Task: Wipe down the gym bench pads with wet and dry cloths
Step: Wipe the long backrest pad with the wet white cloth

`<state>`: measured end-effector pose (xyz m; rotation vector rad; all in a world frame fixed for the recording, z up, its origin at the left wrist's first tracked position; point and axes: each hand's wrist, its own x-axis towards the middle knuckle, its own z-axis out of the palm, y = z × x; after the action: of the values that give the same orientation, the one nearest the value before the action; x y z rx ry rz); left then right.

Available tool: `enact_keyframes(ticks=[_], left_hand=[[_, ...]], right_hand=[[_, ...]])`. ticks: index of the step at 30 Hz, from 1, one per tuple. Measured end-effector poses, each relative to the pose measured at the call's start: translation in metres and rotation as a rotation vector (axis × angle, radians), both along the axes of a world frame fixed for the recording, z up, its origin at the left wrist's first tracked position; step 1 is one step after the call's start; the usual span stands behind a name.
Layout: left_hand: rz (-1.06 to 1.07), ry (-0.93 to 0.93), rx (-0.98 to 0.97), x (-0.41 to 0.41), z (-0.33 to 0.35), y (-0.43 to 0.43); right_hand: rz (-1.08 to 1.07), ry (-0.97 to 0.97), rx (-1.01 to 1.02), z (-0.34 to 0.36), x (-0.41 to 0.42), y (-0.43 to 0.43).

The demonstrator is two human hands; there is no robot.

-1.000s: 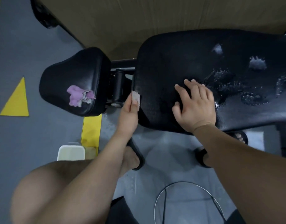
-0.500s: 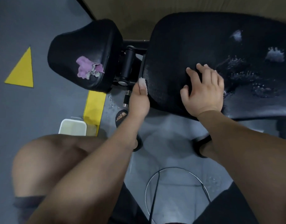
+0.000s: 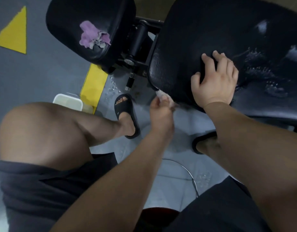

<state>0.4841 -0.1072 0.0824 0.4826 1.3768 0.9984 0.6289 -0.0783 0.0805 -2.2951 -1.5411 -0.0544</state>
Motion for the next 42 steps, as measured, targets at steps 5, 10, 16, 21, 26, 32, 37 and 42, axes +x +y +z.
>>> enact_keyframes(ticks=[5, 10, 16, 21, 26, 32, 37, 42], left_hand=[[0.207, 0.157, -0.158, -0.015, 0.012, 0.028], [0.297, 0.131, -0.214, 0.004, 0.026, 0.019], [0.193, 0.155, -0.226, 0.006, 0.042, 0.018], [0.204, 0.071, -0.238, 0.025, 0.038, 0.002], [0.034, -0.006, -0.323, 0.065, 0.025, -0.042], [0.231, -0.068, -0.149, 0.001, 0.021, 0.015], [0.284, -0.093, -0.171, 0.033, 0.024, -0.006], [0.2, -0.175, -0.204, 0.041, 0.026, -0.022]], right_hand=[[-0.006, 0.011, 0.001, 0.0, 0.0, 0.001], [-0.012, 0.007, 0.014, -0.003, 0.0, 0.001], [-0.008, 0.011, 0.026, -0.003, 0.001, 0.0], [-0.012, -0.006, 0.017, -0.004, 0.001, 0.002], [-0.017, -0.007, 0.035, -0.005, 0.002, 0.001], [-0.018, -0.022, 0.014, -0.006, 0.002, 0.001], [-0.013, -0.02, 0.016, -0.005, 0.0, 0.002], [-0.012, -0.004, 0.016, -0.005, 0.0, 0.002]])
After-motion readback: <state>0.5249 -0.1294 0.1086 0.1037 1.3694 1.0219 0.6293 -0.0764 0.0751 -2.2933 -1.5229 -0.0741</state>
